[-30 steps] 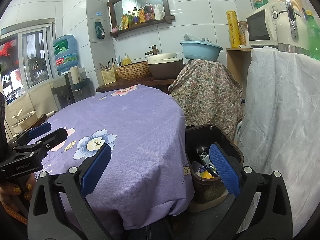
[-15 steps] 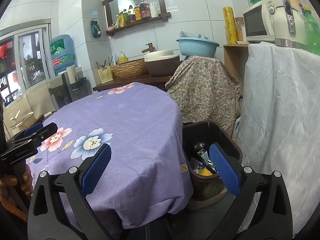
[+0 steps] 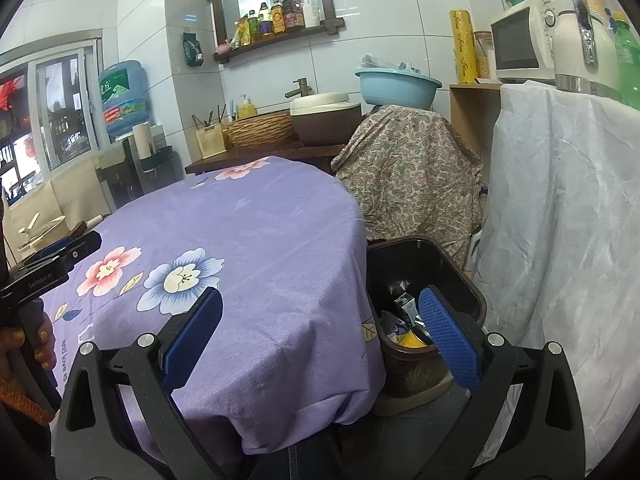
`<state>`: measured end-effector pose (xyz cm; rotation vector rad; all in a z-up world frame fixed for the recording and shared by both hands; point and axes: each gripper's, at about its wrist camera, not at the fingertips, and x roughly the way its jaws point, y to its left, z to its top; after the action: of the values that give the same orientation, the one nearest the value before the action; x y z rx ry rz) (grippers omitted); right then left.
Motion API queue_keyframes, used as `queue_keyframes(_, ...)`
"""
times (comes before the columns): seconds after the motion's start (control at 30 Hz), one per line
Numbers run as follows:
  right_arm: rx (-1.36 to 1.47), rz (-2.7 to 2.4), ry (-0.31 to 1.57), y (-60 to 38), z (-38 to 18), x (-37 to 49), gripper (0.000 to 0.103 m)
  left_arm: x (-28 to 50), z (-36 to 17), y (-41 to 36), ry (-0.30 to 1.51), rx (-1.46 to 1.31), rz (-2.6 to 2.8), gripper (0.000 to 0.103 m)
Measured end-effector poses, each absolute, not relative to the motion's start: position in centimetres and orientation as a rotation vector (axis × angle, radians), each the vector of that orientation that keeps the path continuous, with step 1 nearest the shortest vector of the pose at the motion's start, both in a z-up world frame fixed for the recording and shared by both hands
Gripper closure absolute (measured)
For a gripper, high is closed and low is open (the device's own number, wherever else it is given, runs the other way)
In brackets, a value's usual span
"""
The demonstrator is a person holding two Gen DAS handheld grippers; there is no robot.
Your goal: Collect trash
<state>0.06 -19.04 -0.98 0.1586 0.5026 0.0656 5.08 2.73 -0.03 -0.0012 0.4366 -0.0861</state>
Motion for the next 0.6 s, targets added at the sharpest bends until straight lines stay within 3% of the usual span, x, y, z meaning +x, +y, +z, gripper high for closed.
queue_keyframes(0.6,0.159,0.093,0.533,-18.6,-1.7,1.6,0.006,5.8,-0.4,3.5,0.458,-0.018,-0.074,0.006)
